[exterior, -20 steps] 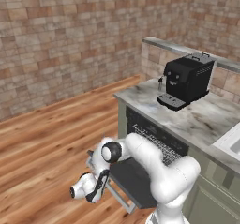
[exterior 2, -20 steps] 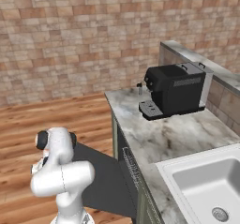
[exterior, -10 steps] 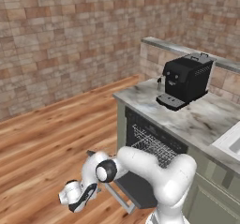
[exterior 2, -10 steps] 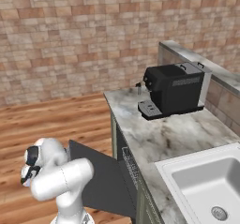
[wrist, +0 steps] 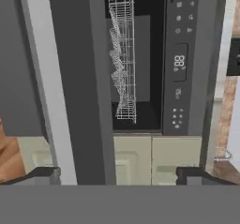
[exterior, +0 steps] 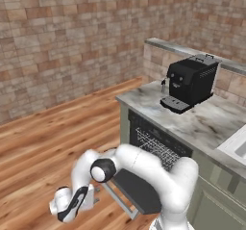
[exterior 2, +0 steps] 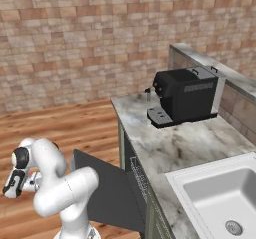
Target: Open the dishwasher door and pull out the top rack.
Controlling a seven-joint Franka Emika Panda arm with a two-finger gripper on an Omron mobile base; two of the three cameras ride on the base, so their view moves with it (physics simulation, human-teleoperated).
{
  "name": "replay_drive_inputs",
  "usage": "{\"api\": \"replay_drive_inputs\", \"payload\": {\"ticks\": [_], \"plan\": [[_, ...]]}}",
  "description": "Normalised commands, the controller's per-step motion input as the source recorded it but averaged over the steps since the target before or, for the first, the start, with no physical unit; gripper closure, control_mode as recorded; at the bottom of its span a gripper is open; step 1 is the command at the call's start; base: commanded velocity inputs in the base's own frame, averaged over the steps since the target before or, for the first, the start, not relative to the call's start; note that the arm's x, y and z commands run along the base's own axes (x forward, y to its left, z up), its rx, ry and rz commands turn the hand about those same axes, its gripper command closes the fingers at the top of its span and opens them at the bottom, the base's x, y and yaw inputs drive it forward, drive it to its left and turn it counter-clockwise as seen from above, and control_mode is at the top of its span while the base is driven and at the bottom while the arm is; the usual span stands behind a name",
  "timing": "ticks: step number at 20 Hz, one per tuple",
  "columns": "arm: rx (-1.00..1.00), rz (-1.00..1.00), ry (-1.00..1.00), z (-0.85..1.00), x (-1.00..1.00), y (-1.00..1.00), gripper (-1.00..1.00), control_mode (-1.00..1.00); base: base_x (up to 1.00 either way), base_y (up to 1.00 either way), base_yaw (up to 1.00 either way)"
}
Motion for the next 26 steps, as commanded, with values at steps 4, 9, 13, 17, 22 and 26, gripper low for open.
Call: {"api": "replay_drive_inputs", "payload": {"ticks": [4, 9, 13, 17, 22, 26], "plan": [[0.06, 0.01, 0.00, 1.00, -0.50, -0.12, -1.00, -1.00, 0.00, 0.00, 0.00], [0.00, 0.03, 0.00, 1.00, -0.24, -0.34, -1.00, -1.00, 0.00, 0.00, 0.00], [0.00, 0.05, 0.01, 0.91, -0.01, -0.41, -1.00, -1.00, 0.00, 0.00, 0.00], [0.00, 0.05, 0.03, 0.63, 0.00, -0.51, -1.00, -1.00, 0.00, 0.00, 0.00], [0.02, 0.06, 0.01, 0.62, 0.00, -0.41, -1.00, -1.00, 0.00, 0.00, 0.00], [0.14, 0.03, 0.00, 0.50, 0.00, -0.26, -1.00, -1.00, 0.00, 0.00, 0.00]]}}
